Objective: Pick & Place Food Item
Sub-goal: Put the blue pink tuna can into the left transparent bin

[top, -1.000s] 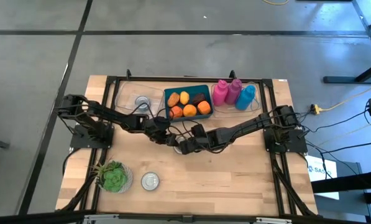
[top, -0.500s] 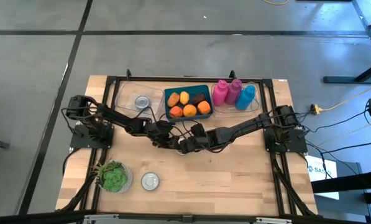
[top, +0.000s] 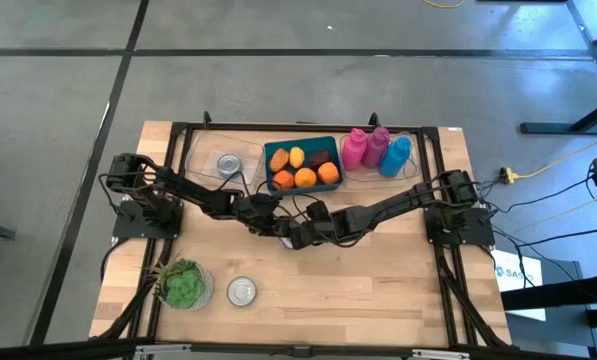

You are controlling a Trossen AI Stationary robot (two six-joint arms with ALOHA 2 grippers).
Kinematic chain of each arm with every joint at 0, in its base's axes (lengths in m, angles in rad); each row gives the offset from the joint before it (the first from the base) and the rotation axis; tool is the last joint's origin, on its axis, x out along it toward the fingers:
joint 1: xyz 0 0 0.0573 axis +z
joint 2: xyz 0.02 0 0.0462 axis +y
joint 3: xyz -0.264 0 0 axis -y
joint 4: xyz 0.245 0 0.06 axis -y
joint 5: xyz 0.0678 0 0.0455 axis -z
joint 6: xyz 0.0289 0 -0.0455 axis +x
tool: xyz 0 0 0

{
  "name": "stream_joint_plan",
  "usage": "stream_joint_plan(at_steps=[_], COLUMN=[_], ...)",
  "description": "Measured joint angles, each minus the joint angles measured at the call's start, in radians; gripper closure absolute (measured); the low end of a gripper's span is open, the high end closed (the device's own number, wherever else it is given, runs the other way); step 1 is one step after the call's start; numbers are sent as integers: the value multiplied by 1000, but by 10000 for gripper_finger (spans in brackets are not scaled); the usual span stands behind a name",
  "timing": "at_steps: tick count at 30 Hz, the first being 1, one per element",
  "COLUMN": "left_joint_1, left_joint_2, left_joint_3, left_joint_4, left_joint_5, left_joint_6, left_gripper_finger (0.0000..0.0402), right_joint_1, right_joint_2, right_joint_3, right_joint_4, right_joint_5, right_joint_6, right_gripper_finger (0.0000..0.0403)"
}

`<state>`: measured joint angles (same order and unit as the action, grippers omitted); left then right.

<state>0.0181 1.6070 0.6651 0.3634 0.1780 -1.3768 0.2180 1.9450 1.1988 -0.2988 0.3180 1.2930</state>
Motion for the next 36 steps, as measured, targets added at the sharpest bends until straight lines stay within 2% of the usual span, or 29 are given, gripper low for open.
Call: stream_joint_plan(at_steps=[4,9,10,19,26,31,36], left_joint_1=[0,0,1,1,1,0,0], left_joint_2=[0,-2,-2,-7,-20,-44,-102], left_joint_3=[0,0,0,0,-2,-1,-1], left_joint_4=[-1,-2,-1,-6,-12,-3,-21], left_joint_5=[-2,-1,0,24,29,37,39], left_joint_6=[0,-19,-20,31,40,41,64], left_gripper_finger=[127,228,235,235,235,235,235], right_joint_1=[0,1,1,1,2,7,26], right_joint_2=[0,-2,-2,-2,-10,-69,-148], right_joint_3=[0,0,0,0,0,1,1], right_joint_4=[9,21,20,23,26,33,24], right_joint_5=[9,11,12,22,13,14,43], right_joint_6=[-1,-4,-4,-7,-8,-50,-79], right_gripper_finger=[403,403,403,402,368,344,338])
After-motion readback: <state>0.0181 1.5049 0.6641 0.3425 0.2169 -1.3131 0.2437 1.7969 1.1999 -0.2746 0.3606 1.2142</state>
